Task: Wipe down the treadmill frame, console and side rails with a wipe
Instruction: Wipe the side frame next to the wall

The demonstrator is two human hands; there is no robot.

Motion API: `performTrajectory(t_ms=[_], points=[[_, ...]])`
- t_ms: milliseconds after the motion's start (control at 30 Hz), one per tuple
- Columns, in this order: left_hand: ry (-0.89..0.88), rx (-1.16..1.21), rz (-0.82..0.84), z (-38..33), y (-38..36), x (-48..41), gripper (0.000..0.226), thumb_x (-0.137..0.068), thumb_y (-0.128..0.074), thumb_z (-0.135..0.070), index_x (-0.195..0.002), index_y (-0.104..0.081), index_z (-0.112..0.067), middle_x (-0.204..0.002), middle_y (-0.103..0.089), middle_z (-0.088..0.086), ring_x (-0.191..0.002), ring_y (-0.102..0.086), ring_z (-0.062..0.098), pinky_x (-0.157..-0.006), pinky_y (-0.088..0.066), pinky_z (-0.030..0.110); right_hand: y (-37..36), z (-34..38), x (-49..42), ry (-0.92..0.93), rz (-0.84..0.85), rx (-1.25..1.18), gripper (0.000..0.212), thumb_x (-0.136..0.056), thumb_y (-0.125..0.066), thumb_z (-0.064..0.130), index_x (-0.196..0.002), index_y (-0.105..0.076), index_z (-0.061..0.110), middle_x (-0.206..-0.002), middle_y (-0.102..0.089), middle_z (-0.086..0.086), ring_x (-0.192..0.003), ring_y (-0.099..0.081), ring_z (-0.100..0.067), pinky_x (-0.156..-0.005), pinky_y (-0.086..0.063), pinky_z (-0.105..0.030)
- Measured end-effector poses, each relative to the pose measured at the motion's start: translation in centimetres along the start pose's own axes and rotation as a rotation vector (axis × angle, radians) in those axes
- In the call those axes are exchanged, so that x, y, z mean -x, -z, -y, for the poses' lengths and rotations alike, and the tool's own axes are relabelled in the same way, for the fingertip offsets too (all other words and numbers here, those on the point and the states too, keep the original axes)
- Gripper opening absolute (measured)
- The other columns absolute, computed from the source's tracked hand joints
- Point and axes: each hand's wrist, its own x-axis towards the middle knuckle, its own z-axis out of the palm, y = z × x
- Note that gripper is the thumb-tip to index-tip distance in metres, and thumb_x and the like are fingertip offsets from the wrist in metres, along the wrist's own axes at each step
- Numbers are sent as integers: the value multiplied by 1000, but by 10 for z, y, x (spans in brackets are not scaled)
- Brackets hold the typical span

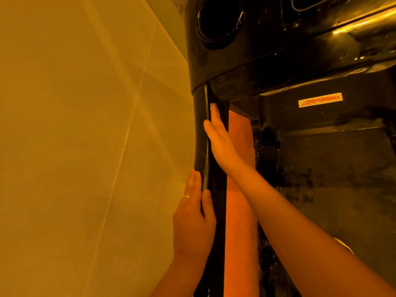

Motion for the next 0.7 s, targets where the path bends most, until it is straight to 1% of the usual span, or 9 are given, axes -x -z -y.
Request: performTrajectory(t_ms=[100, 200, 267, 300, 367, 400, 467, 533, 700], points=[[-5, -14, -2, 1, 0, 0, 56, -99, -30, -51, -151, -33, -29, -157, -39, -5, -139, -44, 7, -102, -33, 2, -1, -1, 2, -11, -15, -15, 70, -97, -31, 43, -159, -6, 24, -167, -4, 7, -152, -3, -5, -126, -7, -40], [-9, -26, -10, 0, 0, 0, 53, -100, -30, -50, -150, -30, -32, -157, -38, -6, -138, -36, -3, -101, -27, -3, -5, -11, 29, -7, 14, -25, 67, -98, -30, 45, -158, -6, 30, -166, -3, 13, -151, -2, -1, -126, -7, -38], [-5, -21, -12, -1, 0, -1, 52, -100, -30, -51, -148, -29, -33, -157, -38, -7, -137, -33, -6, -101, -26, -4, -4, -15, 31, -6, 27, -24, 65, -100, -29, 45, -158, -5, 29, -166, -3, 12, -151, -2, -1, -126, -6, -36], [-5, -15, -11, -1, 0, -1, 51, -100, -31, -50, -148, -29, -33, -157, -38, -7, -139, -34, -4, -102, -27, -3, -2, -13, 25, -11, 19, -22, 63, -102, -28, 42, -159, -5, 26, -167, -4, 10, -152, -2, -3, -126, -5, -37], [-11, -1, -13, 0, 0, 0, 49, -101, -36, -46, -148, -29, -33, -157, -40, -6, -140, -42, 5, -106, -35, 6, 1, -4, 3, -25, -2, -24, 58, -107, -28, 36, -159, -7, 21, -167, -5, 5, -153, -3, -8, -126, -6, -39], [-10, 8, -13, 0, 0, 0, 48, -102, -38, -43, -148, -29, -33, -156, -41, -5, -139, -46, 9, -107, -41, 15, 2, 2, -8, -32, -16, -27, 59, -106, -29, 37, -159, -8, 19, -167, -7, 3, -153, -5, -9, -126, -7, -40], [-9, 14, -13, 0, 0, 1, 48, -102, -37, -44, -148, -28, -34, -156, -42, -4, -134, -53, 16, -102, -51, 32, 2, 10, -24, -45, -51, -38, 65, -100, -32, 44, -159, -13, 21, -166, -12, 3, -152, -9, -10, -126, -10, -39], [-12, 8, -14, -1, 0, 1, 50, -101, -32, -50, -148, -27, -35, -156, -42, -5, -131, -56, 19, -99, -53, 38, -1, 7, -19, -40, -73, -55, 72, -93, -32, 50, -159, -15, 24, -166, -14, 5, -152, -11, -8, -126, -11, -39], [-17, -7, -18, -3, 2, 0, 51, -99, -30, -52, -148, -27, -37, -157, -39, -8, -138, -46, 7, -105, -48, 27, -1, -21, 1, 20, -24, 7, 69, -96, -24, 47, -159, -9, 23, -166, -7, 7, -152, -4, -4, -126, -5, -36]])
